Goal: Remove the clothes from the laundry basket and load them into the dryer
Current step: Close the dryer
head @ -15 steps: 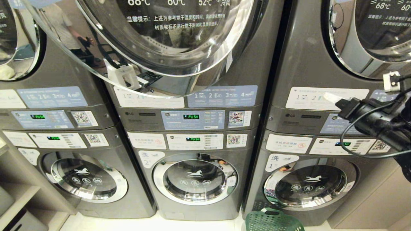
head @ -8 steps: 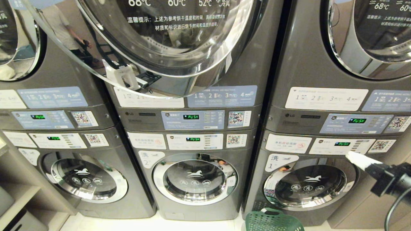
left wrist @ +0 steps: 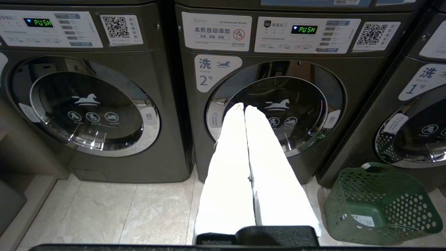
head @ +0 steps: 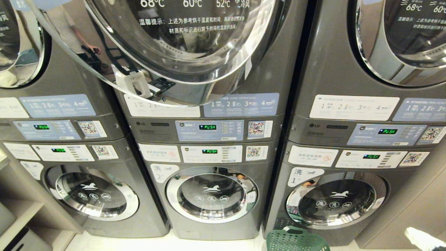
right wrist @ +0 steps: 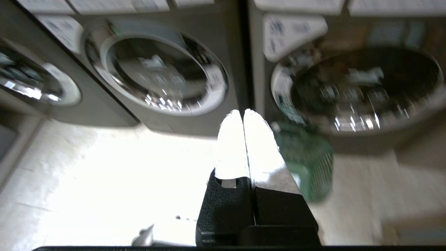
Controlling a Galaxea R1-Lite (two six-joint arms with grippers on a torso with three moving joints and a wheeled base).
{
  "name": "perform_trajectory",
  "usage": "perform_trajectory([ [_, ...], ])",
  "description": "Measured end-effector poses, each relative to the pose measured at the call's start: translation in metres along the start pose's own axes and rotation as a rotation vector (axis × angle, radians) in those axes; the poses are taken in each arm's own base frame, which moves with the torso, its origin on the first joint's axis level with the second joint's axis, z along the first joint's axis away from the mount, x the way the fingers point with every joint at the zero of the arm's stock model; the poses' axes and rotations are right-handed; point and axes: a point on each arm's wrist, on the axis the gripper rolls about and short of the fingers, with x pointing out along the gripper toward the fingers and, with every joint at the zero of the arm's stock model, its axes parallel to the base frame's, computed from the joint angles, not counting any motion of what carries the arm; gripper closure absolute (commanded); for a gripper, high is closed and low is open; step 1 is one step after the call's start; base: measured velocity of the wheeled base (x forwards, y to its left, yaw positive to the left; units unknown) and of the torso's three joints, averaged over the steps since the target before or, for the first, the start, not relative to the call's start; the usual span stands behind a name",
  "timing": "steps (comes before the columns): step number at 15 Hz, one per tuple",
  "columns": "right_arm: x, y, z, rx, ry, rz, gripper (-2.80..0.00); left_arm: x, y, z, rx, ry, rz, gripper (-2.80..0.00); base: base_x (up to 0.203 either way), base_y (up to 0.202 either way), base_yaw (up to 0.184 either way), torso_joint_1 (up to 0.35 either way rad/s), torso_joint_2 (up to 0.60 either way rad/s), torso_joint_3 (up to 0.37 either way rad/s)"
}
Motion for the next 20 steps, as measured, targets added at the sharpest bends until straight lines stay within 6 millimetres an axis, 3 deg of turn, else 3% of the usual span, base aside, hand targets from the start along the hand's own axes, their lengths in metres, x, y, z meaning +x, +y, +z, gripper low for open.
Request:
perform_trajectory([
  [3, -0.029, 0.007, -0.029, 0.017, 0.157, -0.124, 0.00, 0.000, 0.000, 0.000, 0.002, 0.000, -0.001, 0.00, 0.000, 0.000, 0.000, 0.000, 0.00, 0.000],
  [5, -0.045, 0.011, -0.043, -0.003, 0.164, -0.164, 0.00, 0.000, 0.000, 0.000, 0.003, 0.000, -0.001, 0.00, 0.000, 0.000, 0.000, 0.000, 0.00, 0.000],
  [9, -0.049, 0.010, -0.044, -0.090, -0.050, -0.219, 0.00, 0.000, 0.000, 0.000, 0.002, 0.000, -0.001, 0.00, 0.000, 0.000, 0.000, 0.000, 0.00, 0.000],
  [13, -0.052, 0.011, -0.047, -0.177, -0.087, -0.101, 0.00, 0.000, 0.000, 0.000, 0.004, 0.005, -0.002, 0.00, 0.000, 0.000, 0.000, 0.000, 0.00, 0.000],
  [20, -0.070, 0.012, -0.062, -0.229, -0.194, -0.174, 0.00, 0.000, 0.000, 0.000, 0.004, 0.005, -0.002, 0.00, 0.000, 0.000, 0.000, 0.000, 0.00, 0.000],
])
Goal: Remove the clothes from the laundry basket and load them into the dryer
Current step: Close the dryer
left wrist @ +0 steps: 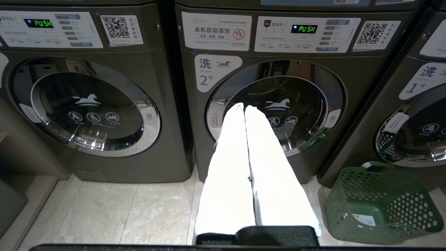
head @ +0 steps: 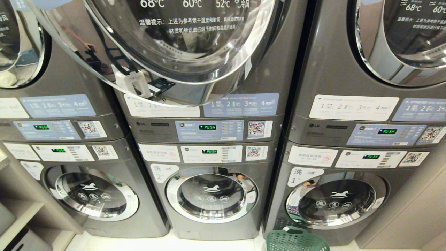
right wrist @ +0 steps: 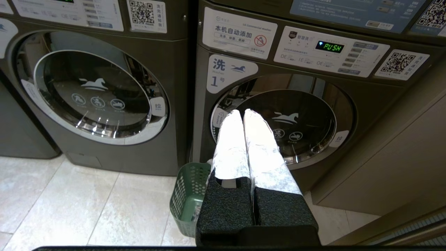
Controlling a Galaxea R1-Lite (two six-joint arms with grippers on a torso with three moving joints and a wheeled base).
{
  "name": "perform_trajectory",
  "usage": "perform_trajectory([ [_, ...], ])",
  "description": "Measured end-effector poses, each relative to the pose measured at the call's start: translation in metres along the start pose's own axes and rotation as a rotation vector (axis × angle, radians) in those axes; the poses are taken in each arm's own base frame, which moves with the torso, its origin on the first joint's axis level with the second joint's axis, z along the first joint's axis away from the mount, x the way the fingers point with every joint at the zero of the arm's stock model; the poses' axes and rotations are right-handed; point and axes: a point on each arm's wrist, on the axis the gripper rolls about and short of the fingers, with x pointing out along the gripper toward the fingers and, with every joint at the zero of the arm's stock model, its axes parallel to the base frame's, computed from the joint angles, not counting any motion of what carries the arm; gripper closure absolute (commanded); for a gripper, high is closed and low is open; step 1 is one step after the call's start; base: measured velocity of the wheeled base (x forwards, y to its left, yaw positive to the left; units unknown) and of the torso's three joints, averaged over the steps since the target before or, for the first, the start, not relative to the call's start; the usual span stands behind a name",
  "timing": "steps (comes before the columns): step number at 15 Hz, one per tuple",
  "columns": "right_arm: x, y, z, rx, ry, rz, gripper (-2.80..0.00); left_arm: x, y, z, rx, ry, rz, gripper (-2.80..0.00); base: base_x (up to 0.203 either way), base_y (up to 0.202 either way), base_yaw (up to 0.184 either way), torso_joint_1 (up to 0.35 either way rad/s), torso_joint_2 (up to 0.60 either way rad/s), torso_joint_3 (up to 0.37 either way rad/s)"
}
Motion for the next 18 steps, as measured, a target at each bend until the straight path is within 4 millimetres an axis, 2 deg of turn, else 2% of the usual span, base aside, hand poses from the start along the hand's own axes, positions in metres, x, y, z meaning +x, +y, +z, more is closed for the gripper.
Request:
perform_trajectory([
  [10, -0.0022, 0.0002, -0.0012, 0.009, -0.021, -0.010, 0.00, 0.0002, 0.0000, 0.0001, -0.002, -0.004, 0.002, 0.00, 0.175, 0.000, 0.000, 0.007, 0.00, -0.001],
  [14, -0.0023, 0.0000, -0.0009, 0.082, -0.023, -0.016, 0.00, 0.0002, 0.0000, 0.0001, -0.002, -0.005, 0.002, 0.00, 0.185, 0.000, -0.002, 0.003, 0.01, 0.001],
  [18, -0.0026, -0.0001, -0.0002, 0.099, -0.025, -0.015, 0.00, 0.0002, 0.0000, 0.0001, -0.002, -0.005, 0.002, 0.00, 0.023, 0.000, 0.001, 0.005, 0.01, 0.001],
])
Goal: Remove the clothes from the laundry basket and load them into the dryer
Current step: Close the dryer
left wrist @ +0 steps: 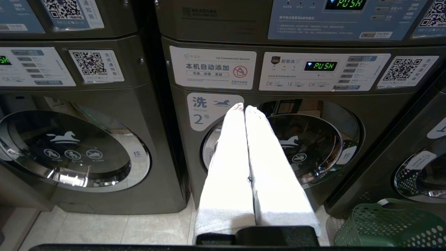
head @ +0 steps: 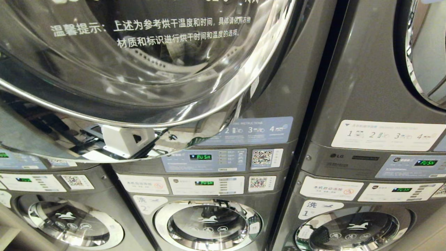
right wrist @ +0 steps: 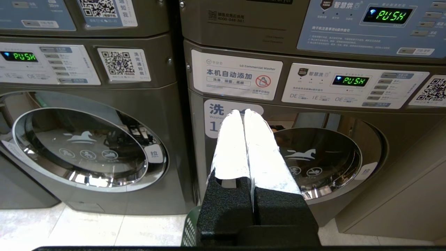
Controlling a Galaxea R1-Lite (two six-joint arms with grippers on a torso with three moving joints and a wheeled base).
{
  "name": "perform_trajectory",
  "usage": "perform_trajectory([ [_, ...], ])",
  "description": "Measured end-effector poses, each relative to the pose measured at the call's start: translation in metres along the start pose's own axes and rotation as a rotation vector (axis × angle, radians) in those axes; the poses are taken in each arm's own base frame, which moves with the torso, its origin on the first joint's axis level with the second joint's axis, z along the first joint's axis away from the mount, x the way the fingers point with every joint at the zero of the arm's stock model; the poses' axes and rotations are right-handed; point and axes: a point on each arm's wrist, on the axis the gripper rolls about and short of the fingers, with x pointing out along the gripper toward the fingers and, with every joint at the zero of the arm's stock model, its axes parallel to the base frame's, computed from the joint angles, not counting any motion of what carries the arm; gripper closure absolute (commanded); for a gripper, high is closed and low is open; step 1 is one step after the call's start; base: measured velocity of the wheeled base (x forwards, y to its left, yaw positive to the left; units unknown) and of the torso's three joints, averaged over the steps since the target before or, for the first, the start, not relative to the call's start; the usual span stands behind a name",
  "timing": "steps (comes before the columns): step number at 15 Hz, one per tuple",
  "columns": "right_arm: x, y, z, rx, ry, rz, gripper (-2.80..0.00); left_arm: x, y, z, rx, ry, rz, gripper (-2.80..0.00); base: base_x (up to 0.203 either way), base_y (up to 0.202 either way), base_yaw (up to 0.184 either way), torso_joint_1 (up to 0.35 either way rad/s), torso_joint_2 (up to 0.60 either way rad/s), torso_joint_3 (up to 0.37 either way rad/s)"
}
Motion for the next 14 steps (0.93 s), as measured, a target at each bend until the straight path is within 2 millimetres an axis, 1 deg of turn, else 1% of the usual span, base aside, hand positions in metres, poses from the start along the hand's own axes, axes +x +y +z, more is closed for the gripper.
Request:
perform_trajectory([
  [3, 0.000, 0.000, 0.000, 0.010, 0.000, -0.001, 0.00, 0.000, 0.000, 0.000, 0.028, -0.002, -0.011, 0.00, 0.000, 0.000, 0.000, 0.000, 0.00, 0.000],
  [4, 0.000, 0.000, 0.000, 0.014, 0.000, -0.002, 0.00, -0.002, -0.001, 0.006, 0.061, -0.035, -0.041, 0.00, 0.000, 0.000, 0.000, 0.000, 0.00, 0.000],
  [5, 0.000, 0.000, 0.000, 0.016, 0.000, -0.004, 0.00, -0.005, -0.002, 0.017, 0.092, -0.095, -0.103, 0.00, 0.000, 0.000, 0.000, 0.000, 0.00, 0.000],
  [6, 0.000, 0.000, 0.000, 0.013, 0.000, -0.006, 0.00, -0.010, -0.005, 0.030, 0.122, -0.153, -0.203, 0.00, 0.000, 0.000, 0.000, 0.000, 0.00, 0.000],
  [8, 0.000, 0.000, 0.000, 0.007, 0.001, -0.005, 0.00, -0.023, -0.009, 0.070, 0.179, -0.274, -0.413, 0.00, 0.000, 0.000, 0.000, 0.000, 0.00, 0.000],
  [9, 0.000, 0.000, 0.000, 0.007, 0.001, -0.004, 0.00, -0.026, -0.011, 0.090, 0.196, -0.303, -0.484, 0.00, 0.000, 0.000, 0.000, 0.000, 0.00, 0.000],
  [10, 0.000, 0.000, 0.000, 0.007, 0.001, -0.004, 0.00, -0.028, -0.012, 0.116, 0.209, -0.332, -0.539, 0.00, 0.000, 0.000, 0.000, 0.000, 0.00, 0.000],
  [12, 0.000, 0.000, 0.000, 0.006, 0.001, -0.004, 0.00, -0.026, -0.012, 0.175, 0.229, -0.395, -0.588, 0.00, 0.000, 0.000, 0.000, 0.000, 0.00, 0.000],
  [14, 0.000, 0.000, 0.000, 0.006, 0.003, -0.005, 0.00, -0.017, -0.013, 0.228, 0.242, -0.440, -0.611, 0.00, 0.000, 0.000, 0.000, 0.000, 0.00, 0.000],
])
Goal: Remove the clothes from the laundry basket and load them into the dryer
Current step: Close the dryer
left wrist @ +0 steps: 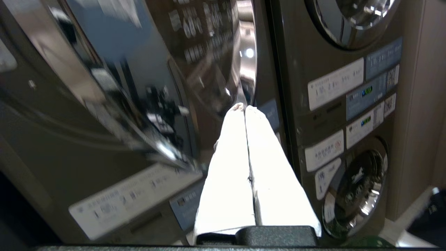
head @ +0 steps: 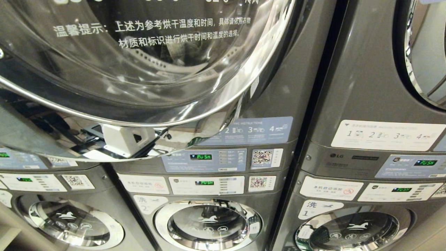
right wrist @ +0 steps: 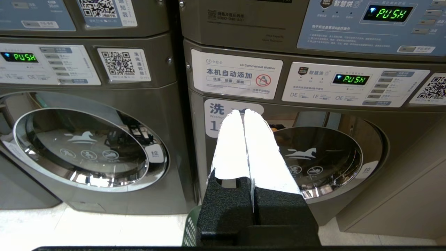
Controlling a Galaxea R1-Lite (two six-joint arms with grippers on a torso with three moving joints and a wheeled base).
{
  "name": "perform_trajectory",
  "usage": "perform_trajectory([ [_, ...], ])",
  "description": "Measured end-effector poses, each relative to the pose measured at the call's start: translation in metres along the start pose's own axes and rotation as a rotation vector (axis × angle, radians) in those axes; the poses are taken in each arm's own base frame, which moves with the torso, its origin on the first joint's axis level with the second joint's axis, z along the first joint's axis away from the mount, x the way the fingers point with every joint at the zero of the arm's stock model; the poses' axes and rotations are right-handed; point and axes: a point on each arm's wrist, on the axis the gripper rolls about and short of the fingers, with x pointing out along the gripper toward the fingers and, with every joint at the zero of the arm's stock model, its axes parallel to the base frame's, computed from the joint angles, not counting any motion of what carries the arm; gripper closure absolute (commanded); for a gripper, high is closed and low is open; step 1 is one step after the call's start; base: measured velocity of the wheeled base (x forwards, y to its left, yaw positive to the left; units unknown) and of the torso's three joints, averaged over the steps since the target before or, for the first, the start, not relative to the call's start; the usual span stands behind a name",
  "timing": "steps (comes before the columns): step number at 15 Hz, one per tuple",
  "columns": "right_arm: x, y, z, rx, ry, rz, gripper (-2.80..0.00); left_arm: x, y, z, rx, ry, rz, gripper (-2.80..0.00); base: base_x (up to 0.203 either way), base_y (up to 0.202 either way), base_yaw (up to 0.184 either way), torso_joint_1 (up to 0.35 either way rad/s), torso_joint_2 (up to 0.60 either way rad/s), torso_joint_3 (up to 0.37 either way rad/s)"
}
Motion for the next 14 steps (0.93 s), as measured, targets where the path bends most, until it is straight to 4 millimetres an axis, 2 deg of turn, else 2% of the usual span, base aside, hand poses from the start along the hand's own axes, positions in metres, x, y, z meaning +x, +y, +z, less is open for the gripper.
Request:
perform_trajectory([
  [2, 0.001, 0.000, 0.000, 0.000, 0.010, 0.000, 0.00, 0.020, 0.017, 0.025, 0.010, -0.021, -0.014, 0.00, 0.000, 0.000, 0.000, 0.000, 0.00, 0.000],
  [9, 0.002, 0.000, 0.001, 0.000, 0.024, 0.001, 0.00, 0.055, 0.046, 0.050, 0.015, -0.039, -0.015, 0.00, 0.000, 0.000, 0.000, 0.000, 0.00, 0.000],
  [11, 0.002, 0.000, 0.001, 0.000, 0.026, 0.001, 0.00, 0.068, 0.058, 0.057, 0.019, -0.034, 0.043, 0.00, 0.000, 0.000, 0.000, 0.000, 0.00, 0.000],
  [14, 0.002, 0.000, 0.001, 0.000, 0.026, 0.001, 0.00, 0.088, 0.076, 0.056, 0.007, 0.005, 0.230, 0.00, 0.000, 0.000, 0.000, 0.000, 0.00, 0.000],
])
